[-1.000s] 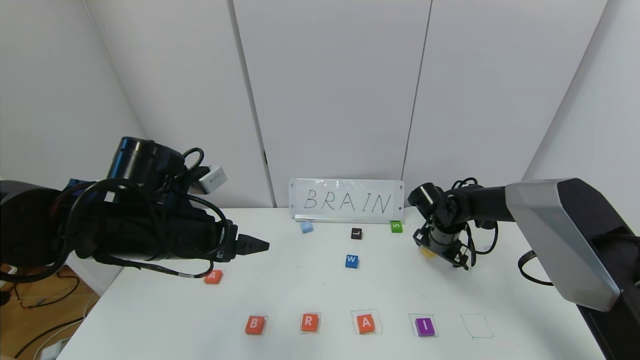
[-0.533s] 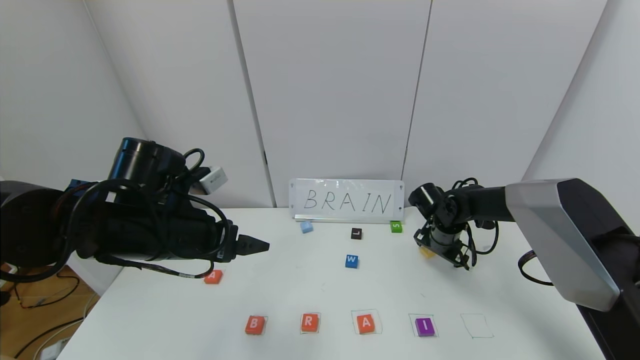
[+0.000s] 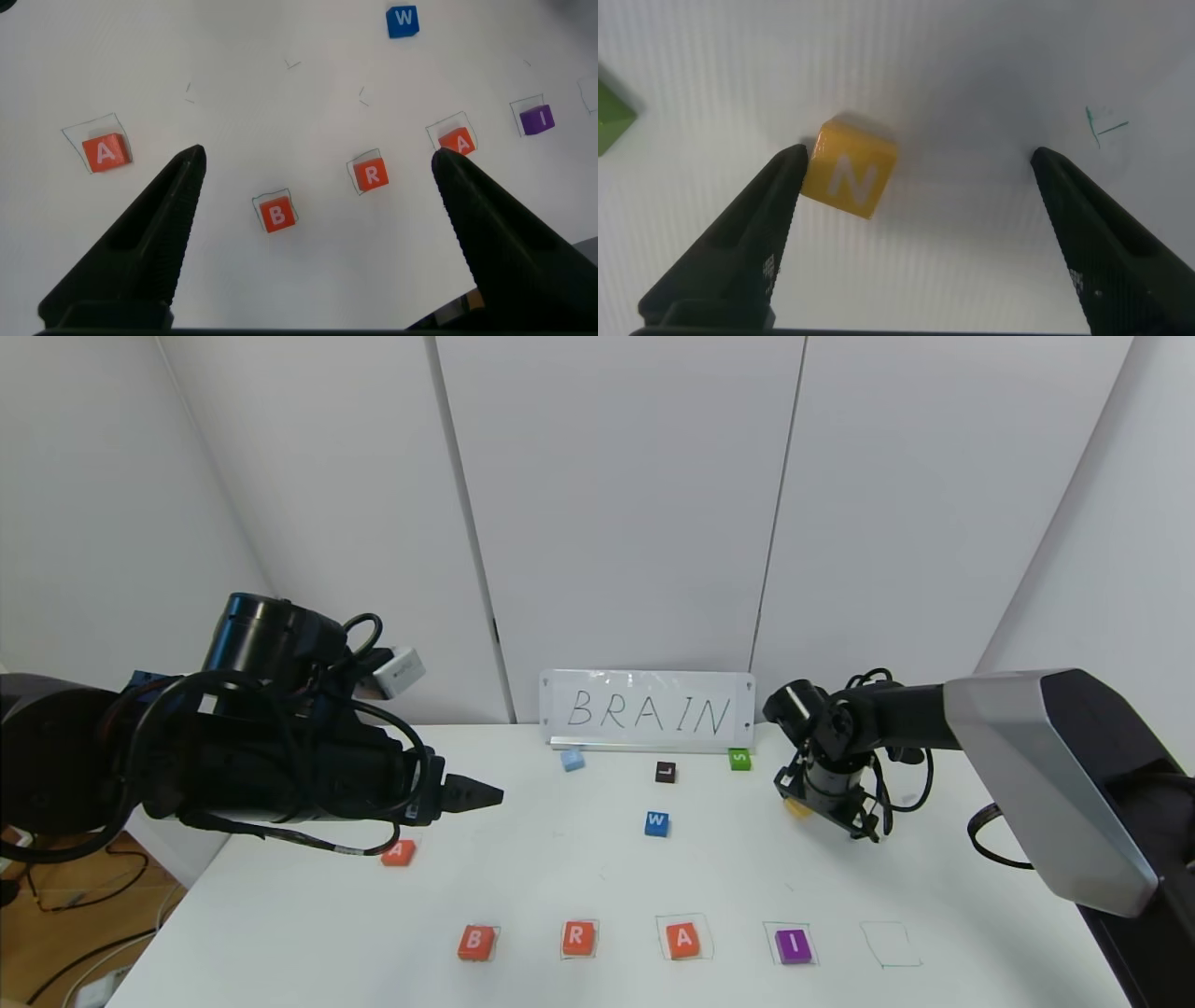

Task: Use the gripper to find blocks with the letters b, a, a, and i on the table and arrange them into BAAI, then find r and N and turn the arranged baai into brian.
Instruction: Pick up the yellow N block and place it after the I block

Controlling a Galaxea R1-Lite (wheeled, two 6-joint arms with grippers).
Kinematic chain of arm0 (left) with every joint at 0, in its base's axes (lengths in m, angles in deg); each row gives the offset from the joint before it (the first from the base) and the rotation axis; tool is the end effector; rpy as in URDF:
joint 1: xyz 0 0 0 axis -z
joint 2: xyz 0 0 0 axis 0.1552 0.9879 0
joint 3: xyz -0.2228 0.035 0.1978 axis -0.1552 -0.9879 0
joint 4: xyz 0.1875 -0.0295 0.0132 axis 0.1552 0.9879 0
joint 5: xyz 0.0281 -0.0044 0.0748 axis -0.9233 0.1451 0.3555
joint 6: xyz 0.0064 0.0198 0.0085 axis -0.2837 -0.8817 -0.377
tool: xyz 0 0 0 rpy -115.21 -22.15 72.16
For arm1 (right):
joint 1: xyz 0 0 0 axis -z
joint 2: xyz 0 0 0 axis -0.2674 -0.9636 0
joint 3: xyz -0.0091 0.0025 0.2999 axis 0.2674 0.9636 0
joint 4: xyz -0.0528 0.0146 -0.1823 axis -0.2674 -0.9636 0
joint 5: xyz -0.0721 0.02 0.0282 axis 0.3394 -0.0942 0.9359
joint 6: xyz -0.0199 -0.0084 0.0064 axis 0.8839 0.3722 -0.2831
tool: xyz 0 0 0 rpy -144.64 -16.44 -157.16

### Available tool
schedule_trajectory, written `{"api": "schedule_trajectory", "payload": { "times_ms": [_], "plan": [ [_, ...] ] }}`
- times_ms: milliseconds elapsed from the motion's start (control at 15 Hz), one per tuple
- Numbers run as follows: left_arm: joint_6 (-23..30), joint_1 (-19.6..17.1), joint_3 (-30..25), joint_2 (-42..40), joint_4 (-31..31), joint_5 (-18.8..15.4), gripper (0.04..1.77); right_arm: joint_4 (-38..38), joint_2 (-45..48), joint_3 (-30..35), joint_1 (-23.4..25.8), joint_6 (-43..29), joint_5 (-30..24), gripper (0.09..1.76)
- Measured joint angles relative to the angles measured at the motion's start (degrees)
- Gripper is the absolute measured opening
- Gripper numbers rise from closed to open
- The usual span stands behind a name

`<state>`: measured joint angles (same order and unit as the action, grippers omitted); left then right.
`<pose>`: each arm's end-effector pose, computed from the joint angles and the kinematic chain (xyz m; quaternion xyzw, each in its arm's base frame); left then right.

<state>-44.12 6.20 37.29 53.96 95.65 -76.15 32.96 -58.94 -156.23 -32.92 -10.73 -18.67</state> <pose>0.2764 -0.0788 0.1871 -0.0124 0.3736 -0.1900 0.9079 0.4542 0.1351 0.0361 0.2486 0.4771 -0.2720 0.7979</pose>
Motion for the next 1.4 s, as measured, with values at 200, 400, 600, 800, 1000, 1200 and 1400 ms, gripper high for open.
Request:
{"api": "schedule_trajectory", "payload": {
  "times_ms": [200,400,600,800,1000,1200,1400],
  "plan": [
    [0.0,0.0,0.0,0.0,0.0,0.0,1.72,-0.1,0.0,0.0,-0.2,-0.1,0.0,1.59],
    [0.0,0.0,0.0,0.0,0.0,0.0,1.72,0.0,0.0,0.0,-0.5,-0.1,0.0,1.14],
    [0.0,0.0,0.0,0.0,0.0,0.0,1.72,0.0,0.0,0.0,-0.6,-0.1,0.0,0.83],
    [0.0,-0.1,0.0,0.0,0.0,0.0,1.72,0.1,0.0,0.0,-0.6,-0.1,0.0,0.55],
    [0.0,-0.1,0.0,0.0,0.0,0.0,1.72,0.1,0.0,0.0,-0.6,-0.1,0.0,0.55],
    [0.0,0.0,0.0,0.0,0.0,0.0,1.72,0.1,0.0,0.0,-0.6,-0.1,0.0,0.55],
    [0.0,0.0,0.0,0.0,0.0,0.0,1.72,-0.1,0.3,0.0,-0.3,0.0,-0.1,0.55]
  ]
}}
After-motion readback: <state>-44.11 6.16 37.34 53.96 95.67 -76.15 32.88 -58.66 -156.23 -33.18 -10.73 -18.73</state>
